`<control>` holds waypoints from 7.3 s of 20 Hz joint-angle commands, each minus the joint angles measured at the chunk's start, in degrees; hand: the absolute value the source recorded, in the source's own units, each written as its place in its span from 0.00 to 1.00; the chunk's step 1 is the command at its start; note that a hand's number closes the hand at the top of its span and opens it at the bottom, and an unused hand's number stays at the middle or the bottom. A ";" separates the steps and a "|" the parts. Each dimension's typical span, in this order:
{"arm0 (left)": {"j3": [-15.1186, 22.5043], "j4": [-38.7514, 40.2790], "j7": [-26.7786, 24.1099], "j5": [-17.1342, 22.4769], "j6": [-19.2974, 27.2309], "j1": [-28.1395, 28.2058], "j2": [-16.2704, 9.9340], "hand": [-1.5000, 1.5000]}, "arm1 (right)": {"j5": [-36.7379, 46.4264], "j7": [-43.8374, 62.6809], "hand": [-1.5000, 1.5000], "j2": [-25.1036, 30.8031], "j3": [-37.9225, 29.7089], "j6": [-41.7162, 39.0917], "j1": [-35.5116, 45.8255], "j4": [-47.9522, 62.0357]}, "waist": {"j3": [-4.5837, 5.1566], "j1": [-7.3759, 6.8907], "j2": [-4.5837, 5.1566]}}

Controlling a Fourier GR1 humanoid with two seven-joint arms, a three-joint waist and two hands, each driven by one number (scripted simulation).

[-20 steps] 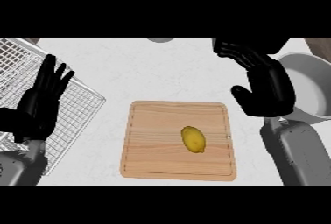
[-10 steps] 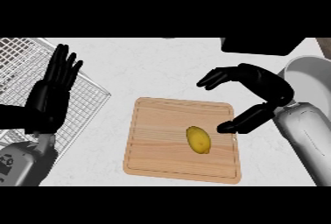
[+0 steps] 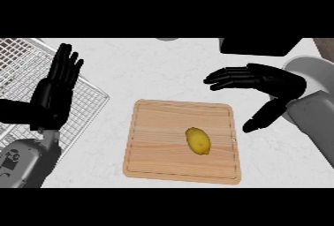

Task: Pick the lemon from the cutting board and place it in the pot

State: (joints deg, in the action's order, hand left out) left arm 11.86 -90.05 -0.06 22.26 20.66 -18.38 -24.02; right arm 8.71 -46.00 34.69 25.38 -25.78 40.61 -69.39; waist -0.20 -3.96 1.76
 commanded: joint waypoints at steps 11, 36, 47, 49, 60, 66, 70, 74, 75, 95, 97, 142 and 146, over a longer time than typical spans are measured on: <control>-4.48 1.82 -0.29 0.98 -3.93 2.41 -0.97 0.50 | 17.91 -7.97 0.00 -5.14 14.68 1.63 9.87 10.98 | 0.21 2.52 -1.53; -8.79 2.46 0.19 -4.47 -7.32 2.71 4.04 0.50 | 35.90 -7.96 0.00 -18.61 15.43 13.87 3.62 23.10 | 0.19 3.38 -1.65; -10.98 2.26 -2.05 -7.01 -10.15 5.93 6.73 0.50 | 43.41 -10.26 0.00 -23.33 10.66 17.09 -0.68 27.16 | 0.20 3.47 -1.69; -10.80 -0.76 1.53 -8.33 -8.69 5.30 6.62 0.50 | 46.05 -7.40 0.00 -26.10 11.65 16.25 -1.54 26.24 | 0.19 3.50 -1.75; -13.97 3.49 1.57 -8.01 -11.56 2.04 6.18 0.50 | 50.75 -17.53 1.00 -27.94 12.97 23.34 -5.30 25.79 | 0.19 3.91 -1.73; -13.02 3.82 1.83 -10.25 -10.03 2.12 7.97 0.50 | 52.10 -16.51 1.00 -27.20 12.63 23.77 -8.20 21.66 | 0.20 4.25 -1.80; -14.30 0.54 3.16 -9.08 -11.24 3.38 6.69 0.50 | 51.42 -14.34 1.00 -26.53 10.35 25.56 -10.47 17.24 | 0.19 4.13 -1.95; -13.62 1.83 3.61 -9.54 -10.78 1.77 8.21 0.50 | 48.78 -12.11 1.00 -26.67 5.15 24.60 -8.95 13.26 | 0.19 4.30 -1.85; -13.43 1.52 2.89 -9.25 -12.00 3.21 7.25 0.50 | 48.89 -0.47 1.00 -29.31 0.56 26.65 -7.93 18.39 | 0.18 4.27 -1.75; -13.22 1.92 2.79 -10.34 -10.24 3.08 8.11 0.50 | 73.84 96.57 1.00 -29.86 -26.18 54.83 12.63 20.75 | 0.62 4.82 -2.38; -13.41 2.57 2.37 -10.78 -9.75 2.78 8.26 0.50 | 80.38 104.75 1.00 -29.95 -24.89 53.64 13.26 19.34 | 0.52 5.47 -2.59; -15.56 2.32 1.04 -13.21 -13.59 3.64 11.28 0.50 | 39.61 64.00 0.00 -11.47 -51.93 48.28 -18.33 15.28 | 0.15 3.62 -1.64; -16.81 5.16 -0.12 -13.36 -13.79 2.01 11.20 0.50 | 37.15 58.08 0.00 -12.23 -52.41 54.13 -16.37 15.00 | 0.17 3.84 -1.65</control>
State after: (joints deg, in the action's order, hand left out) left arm -3.66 -87.55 1.20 9.30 7.10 -15.54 -12.50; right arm 48.82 18.05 22.73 -26.91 25.72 23.62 -55.41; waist 0.47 -0.25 -0.37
